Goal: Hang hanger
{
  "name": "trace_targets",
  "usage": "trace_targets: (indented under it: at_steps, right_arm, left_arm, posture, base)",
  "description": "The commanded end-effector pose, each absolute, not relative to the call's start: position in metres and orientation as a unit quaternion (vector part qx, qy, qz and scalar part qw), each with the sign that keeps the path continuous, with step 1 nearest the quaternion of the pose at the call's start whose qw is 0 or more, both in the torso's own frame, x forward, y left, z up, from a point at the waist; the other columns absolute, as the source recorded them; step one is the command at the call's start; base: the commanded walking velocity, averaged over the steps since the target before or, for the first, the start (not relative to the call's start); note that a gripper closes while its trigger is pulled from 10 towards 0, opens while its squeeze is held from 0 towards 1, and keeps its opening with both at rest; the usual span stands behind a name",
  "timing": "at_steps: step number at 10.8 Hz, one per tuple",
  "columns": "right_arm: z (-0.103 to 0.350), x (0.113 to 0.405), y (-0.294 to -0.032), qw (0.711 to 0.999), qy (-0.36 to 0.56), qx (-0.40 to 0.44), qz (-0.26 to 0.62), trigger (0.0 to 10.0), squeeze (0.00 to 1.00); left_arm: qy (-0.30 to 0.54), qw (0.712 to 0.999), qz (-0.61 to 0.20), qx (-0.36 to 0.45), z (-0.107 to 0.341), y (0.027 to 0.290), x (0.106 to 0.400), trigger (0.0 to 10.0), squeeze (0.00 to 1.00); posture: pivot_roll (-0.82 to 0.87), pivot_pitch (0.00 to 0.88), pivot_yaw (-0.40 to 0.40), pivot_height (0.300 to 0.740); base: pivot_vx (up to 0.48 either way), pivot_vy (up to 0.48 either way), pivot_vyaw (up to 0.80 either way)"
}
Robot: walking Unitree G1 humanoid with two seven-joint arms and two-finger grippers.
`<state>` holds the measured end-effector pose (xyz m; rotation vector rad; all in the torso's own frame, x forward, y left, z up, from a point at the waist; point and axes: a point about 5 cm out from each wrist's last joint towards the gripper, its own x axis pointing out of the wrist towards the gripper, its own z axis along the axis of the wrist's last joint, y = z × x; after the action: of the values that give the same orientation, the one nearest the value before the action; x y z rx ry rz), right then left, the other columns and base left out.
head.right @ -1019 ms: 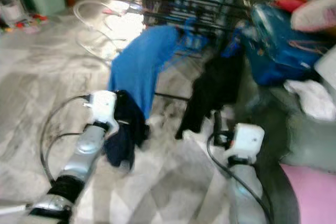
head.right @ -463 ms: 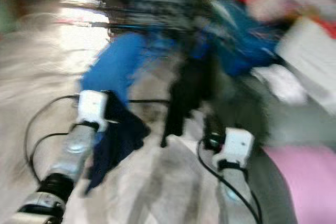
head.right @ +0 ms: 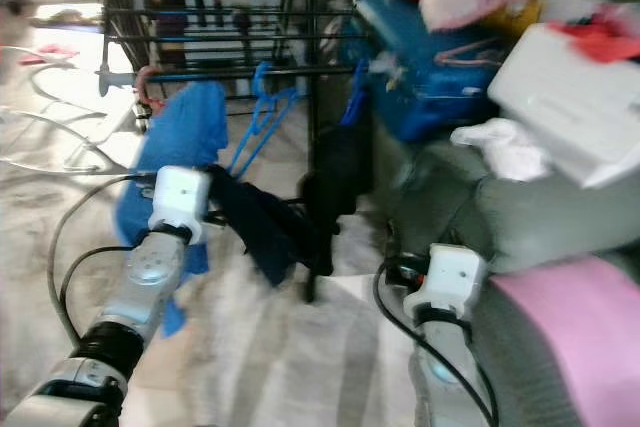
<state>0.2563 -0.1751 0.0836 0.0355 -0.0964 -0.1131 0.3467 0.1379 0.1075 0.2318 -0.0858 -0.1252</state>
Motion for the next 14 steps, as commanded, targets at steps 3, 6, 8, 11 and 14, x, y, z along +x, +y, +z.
trace_targets:
  at_steps: [3, 6, 8, 11, 14]
  right_arm:
    - [0.085, 0.253, -0.190, 0.995, -0.056, 0.008, -0.088, 10.0, 0.00]
    - [0.084, 0.249, -0.191, 0.994, -0.059, 0.000, -0.095, 10.0, 0.00]
    - [0.086, 0.250, -0.190, 0.992, -0.068, 0.003, -0.104, 10.0, 0.00]
    - [0.084, 0.251, -0.188, 0.990, -0.073, 0.016, -0.117, 10.0, 0.00]
    - [0.082, 0.251, -0.182, 0.992, -0.068, 0.016, -0.103, 10.0, 0.00]
  left_arm:
    - [-0.057, 0.987, -0.100, 0.110, 0.113, 0.112, 0.350, 10.0, 0.00]
    - [-0.057, 0.986, -0.111, 0.114, 0.114, 0.105, 0.353, 10.0, 0.00]
    - [-0.058, 0.983, -0.111, 0.137, 0.116, 0.104, 0.356, 10.0, 0.00]
    - [-0.062, 0.978, -0.108, 0.168, 0.123, 0.107, 0.364, 10.0, 0.00]
    - [-0.057, 0.978, -0.094, 0.177, 0.120, 0.109, 0.364, 10.0, 0.00]
  posture:
    - [0.12, 0.042, -0.037, 0.740]
    - [0.10, 0.026, -0.012, 0.740]
    - [0.09, 0.015, 0.009, 0.740]
    - [0.10, 0.004, 0.049, 0.740]
    - [0.10, 0.020, 0.023, 0.740]
  base:
    - [0.000, 0.000, 0.00]
    - [0.000, 0.000, 0.15]
    - [0.000, 0.000, 0.80]
    - [0.000, 0.000, 0.26]
    - [0.000, 0.000, 0.00]
